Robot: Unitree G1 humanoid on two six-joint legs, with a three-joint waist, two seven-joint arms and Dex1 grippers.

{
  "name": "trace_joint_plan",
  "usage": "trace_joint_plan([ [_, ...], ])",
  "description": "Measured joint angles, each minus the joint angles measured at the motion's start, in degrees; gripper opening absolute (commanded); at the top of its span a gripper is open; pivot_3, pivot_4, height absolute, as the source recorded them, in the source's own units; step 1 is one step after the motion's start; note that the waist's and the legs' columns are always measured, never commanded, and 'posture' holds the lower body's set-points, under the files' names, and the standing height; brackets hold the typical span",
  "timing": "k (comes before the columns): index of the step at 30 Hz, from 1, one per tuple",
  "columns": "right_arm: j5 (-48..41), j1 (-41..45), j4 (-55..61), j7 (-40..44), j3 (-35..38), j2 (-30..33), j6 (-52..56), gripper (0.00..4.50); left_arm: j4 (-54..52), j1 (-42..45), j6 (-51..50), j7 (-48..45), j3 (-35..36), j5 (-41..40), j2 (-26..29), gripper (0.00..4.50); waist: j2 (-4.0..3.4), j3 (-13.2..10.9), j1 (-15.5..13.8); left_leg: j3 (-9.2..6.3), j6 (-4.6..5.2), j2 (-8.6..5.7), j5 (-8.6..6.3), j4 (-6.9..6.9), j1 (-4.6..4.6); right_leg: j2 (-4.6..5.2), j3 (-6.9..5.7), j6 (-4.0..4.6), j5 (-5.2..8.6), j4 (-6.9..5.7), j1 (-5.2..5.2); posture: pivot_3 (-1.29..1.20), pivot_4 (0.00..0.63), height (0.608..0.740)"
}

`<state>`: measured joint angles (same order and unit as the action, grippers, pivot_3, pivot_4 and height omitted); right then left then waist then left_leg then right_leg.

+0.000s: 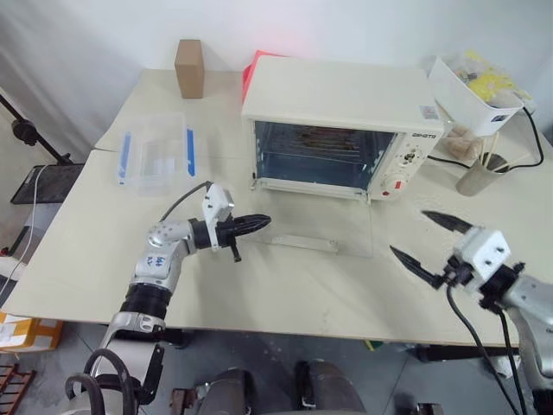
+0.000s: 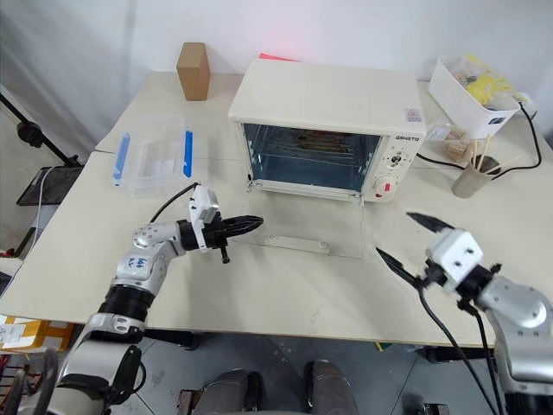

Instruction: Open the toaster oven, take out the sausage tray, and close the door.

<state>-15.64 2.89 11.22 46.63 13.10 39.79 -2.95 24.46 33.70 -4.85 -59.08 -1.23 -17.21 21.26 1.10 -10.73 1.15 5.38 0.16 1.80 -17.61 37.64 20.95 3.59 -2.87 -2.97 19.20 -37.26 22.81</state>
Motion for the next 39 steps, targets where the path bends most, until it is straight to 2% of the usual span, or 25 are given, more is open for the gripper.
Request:
trace_joint_plan([
  [3, 5.7, 10.2, 0.9, -1.6, -9.5, -1.8, 3.2, 4.5, -5.7, -4.0, -3.5, 0.4, 1.4, -2.6, 0.1, 1.53, 0.01, 0.0, 0.6, -0.02, 0.0, 0.01, 0.0, 0.06, 0.03, 0.01, 0.0, 0.0, 0.0, -0.08, 0.04, 0.0, 0.15, 0.74],
  [7, 14.0, 19.7, -2.3, -5.8, -17.5, -6.4, 3.3, 4.5, -11.6, -7.8, -4.9, 1.8, 3.0, -4.3, 0.3, 2.76, 0.0, 0.0, 0.3, -0.02, -0.02, -0.03, 0.02, 0.15, 0.33, 0.06, 0.01, 0.01, 0.0, -0.21, 0.36, 0.0, 0.15, 0.74],
  [12, 28.0, 33.9, -17.9, -16.7, -25.6, -13.1, -1.2, 4.5, -22.8, -14.5, -7.2, 5.3, 6.8, -8.0, 1.1, 4.35, 0.01, 0.0, 0.5, 0.05, 0.0, -0.06, 0.01, 0.32, 0.53, 0.14, 0.04, 0.0, 0.0, -0.46, 0.62, 0.0, 0.15, 0.74],
  [13, 30.1, 36.0, -20.9, -18.4, -26.6, -13.4, -2.1, 4.5, -24.3, -15.6, -7.4, 6.2, 7.3, -8.3, 1.1, 4.48, 0.0, 0.0, 0.5, 0.06, 0.0, -0.07, 0.01, 0.33, 0.53, 0.16, 0.05, 0.0, 0.0, -0.46, 0.63, 0.0, 0.15, 0.74],
  [17, 38.1, 44.3, -35.0, -27.6, -29.1, -15.5, -5.9, 4.5, -29.2, -19.4, -7.8, 12.1, 9.9, -8.4, 0.6, 4.48, 0.01, 0.0, 0.5, 0.05, 0.01, -0.07, 0.01, 0.33, 0.59, 0.17, 0.03, 0.01, 0.0, -0.45, 0.66, 0.0, 0.15, 0.74],
  [23, 43.2, 51.6, -49.2, -34.1, -31.5, -18.0, -8.6, 4.5, -33.3, -21.9, -8.9, 16.6, 10.8, -9.6, -0.5, 4.48, 0.0, 0.0, 0.8, 0.09, 0.01, -0.05, 0.02, 0.31, 0.59, 0.15, 0.04, 0.01, 0.0, -0.53, 0.67, 0.0, 0.15, 0.74],
  [26, 44.1, 54.4, -55.7, -36.3, -32.0, -19.4, -9.7, 3.93, -34.0, -22.2, -8.9, 17.8, 10.6, -9.6, -1.0, 4.5, 0.0, 0.0, 0.9, 0.09, 0.01, -0.04, 0.02, 0.31, 0.59, 0.14, 0.04, 0.01, 0.0, -0.54, 0.67, 0.0, 0.15, 0.74],
  [31, 45.4, 56.8, -61.6, -38.9, -33.0, -20.3, -12.1, 2.22, -33.8, -19.6, -8.9, 18.1, 10.3, -9.7, -1.0, 4.5, 0.0, 0.0, 1.0, 0.1, 0.01, -0.05, 0.02, 0.31, 0.6, 0.14, 0.04, 0.01, 0.0, -0.57, 0.67, 0.0, 0.15, 0.74],
  [32, 45.5, 57.1, -62.3, -39.2, -33.0, -20.4, -12.3, 2.0, -33.3, -18.7, -9.0, 18.0, 10.3, -9.8, -0.9, 4.5, 0.0, 0.0, 1.0, 0.1, 0.01, -0.05, 0.02, 0.31, 0.61, 0.14, 0.04, 0.01, 0.0, -0.56, 0.67, 0.0, 0.15, 0.74],
  [33, 45.5, 57.4, -63.0, -39.5, -33.0, -20.4, -12.4, 1.54, -32.4, -17.4, -9.1, 17.6, 10.2, -9.9, -0.8, 4.5, 0.0, 0.0, 1.0, 0.1, 0.01, -0.05, 0.02, 0.31, 0.61, 0.14, 0.04, 0.01, 0.0, -0.57, 0.67, 0.0, 0.15, 0.74],
  [34, 45.5, 57.5, -63.1, -39.6, -33.0, -20.5, -12.4, 1.41, -32.1, -16.7, -9.2, 17.5, 10.2, -9.9, -0.7, 4.5, 0.0, 0.0, 1.0, 0.1, 0.01, -0.05, 0.02, 0.31, 0.61, 0.13, 0.04, 0.01, 0.0, -0.57, 0.67, 0.0, 0.15, 0.74],
  [35, 45.5, 57.6, -63.3, -39.8, -33.0, -20.5, -12.8, 0.97, -30.5, -14.8, -9.3, 16.9, 10.0, -10.0, -0.7, 4.5, 0.0, 0.0, 1.0, 0.1, 0.01, -0.05, 0.02, 0.31, 0.61, 0.13, 0.04, 0.01, 0.0, -0.58, 0.66, 0.0, 0.15, 0.74],
  [38, 46.9, 57.6, -63.3, -39.6, -34.0, -20.6, -13.3, 0.09, -26.7, -11.0, -9.1, 15.8, 9.3, -9.9, -0.7, 4.5, 0.01, 0.0, 1.0, 0.1, 0.01, -0.04, 0.03, 0.31, 0.63, 0.11, 0.04, 0.01, 0.0, -0.57, 0.67, 0.0, 0.15, 0.74],
  [39, 47.6, 57.9, -63.2, -39.3, -34.5, -20.1, -13.7, 0.04, -24.0, -8.6, -8.9, 15.2, 9.0, -9.8, -1.0, 4.5, 0.05, 0.0, 1.0, 0.09, 0.01, -0.04, 0.03, 0.31, 0.63, 0.1, 0.02, 0.01, 0.0, -0.59, 0.66, 0.0, 0.15, 0.74],
])
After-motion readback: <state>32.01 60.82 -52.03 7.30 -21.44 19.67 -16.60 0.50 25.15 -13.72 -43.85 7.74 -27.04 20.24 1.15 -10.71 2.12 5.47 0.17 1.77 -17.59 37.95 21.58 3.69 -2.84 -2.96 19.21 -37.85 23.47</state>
